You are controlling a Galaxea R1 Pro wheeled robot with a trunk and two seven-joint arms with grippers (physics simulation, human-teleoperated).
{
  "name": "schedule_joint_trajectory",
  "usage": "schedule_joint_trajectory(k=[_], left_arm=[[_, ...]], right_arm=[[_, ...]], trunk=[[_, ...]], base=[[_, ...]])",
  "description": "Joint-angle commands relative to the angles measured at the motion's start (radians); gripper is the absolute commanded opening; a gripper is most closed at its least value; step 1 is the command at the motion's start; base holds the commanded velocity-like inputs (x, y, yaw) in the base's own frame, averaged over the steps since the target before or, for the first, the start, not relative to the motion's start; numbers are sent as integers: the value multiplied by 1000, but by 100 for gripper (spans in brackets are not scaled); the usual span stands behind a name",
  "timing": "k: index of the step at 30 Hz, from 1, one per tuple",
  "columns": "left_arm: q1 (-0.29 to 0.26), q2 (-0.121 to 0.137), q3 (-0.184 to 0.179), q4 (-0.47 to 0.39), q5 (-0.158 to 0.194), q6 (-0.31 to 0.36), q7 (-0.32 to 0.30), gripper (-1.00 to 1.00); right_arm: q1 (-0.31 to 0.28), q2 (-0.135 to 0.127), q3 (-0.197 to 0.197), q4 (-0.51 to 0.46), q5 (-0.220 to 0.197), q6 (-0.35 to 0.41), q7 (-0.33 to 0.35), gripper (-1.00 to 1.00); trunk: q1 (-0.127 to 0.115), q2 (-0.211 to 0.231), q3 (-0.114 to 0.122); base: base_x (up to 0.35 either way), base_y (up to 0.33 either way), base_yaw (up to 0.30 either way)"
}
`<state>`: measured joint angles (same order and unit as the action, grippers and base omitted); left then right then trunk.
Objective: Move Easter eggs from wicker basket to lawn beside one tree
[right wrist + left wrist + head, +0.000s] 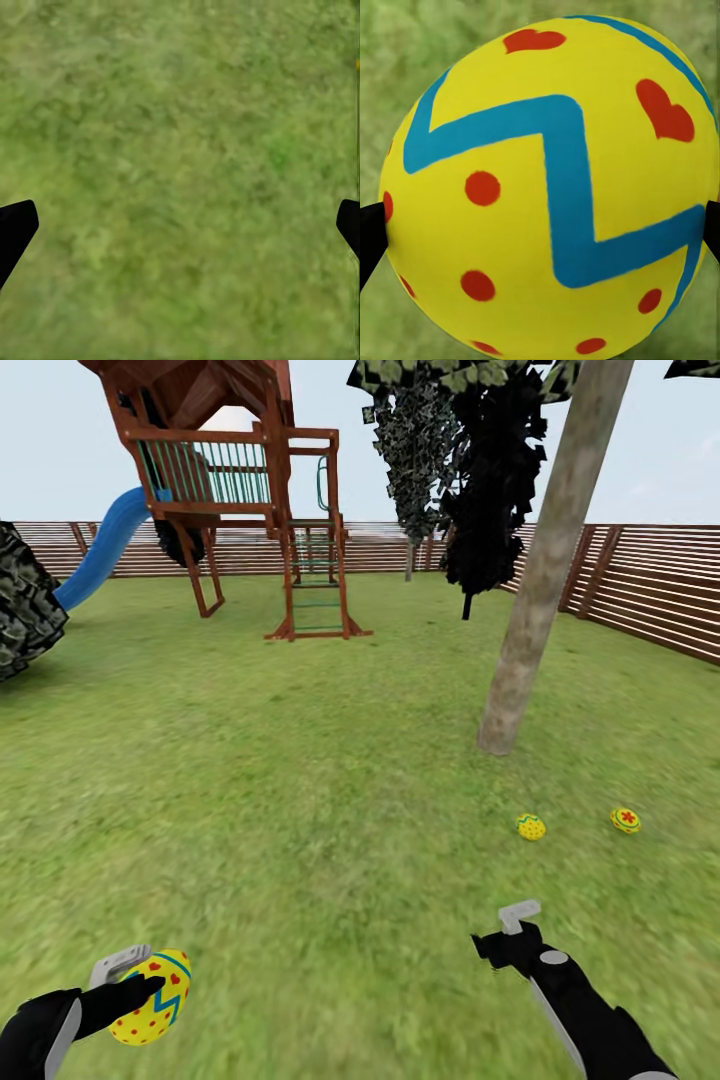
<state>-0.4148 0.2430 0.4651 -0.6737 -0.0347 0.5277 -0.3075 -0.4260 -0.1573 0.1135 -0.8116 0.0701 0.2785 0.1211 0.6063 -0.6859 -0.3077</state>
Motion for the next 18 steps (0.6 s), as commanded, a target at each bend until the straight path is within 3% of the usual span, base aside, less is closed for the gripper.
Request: schedule_joint_trajectory(k=[1, 6, 8, 10, 15, 18], left_arm=[[-1, -1, 5, -1, -4, 6, -7, -100], [-1, -13, 1, -57, 5, 7, -8, -100], [-1, -21, 0, -78, 5, 7, -9, -100], [-1, -23, 0, -77, 4, 6, -9, -100], [-1, -29, 1, -75, 3, 10, -10, -100], [-1, -48, 0, -72, 3, 9, -10, -100]], right_arm=[[0, -13, 2, 0, 10, 6, 15, 100], [0, -95, -22, 1, -1, 6, 25, 100], [0, -103, -70, 19, -1, 1, 26, 100], [0, -106, -94, 26, 0, 2, 28, 100], [0, -112, -101, 32, -1, 7, 29, 100], [0, -108, -101, 32, 2, 8, 24, 100]], trunk=[[1, -1, -1], [1, -1, -1], [1, -1, -1], [1, -1, -1], [1, -1, -1], [1, -1, -1]], base=[[343, 0, 0], [343, 0, 0], [343, 0, 0], [343, 0, 0], [343, 0, 0], [343, 0, 0]])
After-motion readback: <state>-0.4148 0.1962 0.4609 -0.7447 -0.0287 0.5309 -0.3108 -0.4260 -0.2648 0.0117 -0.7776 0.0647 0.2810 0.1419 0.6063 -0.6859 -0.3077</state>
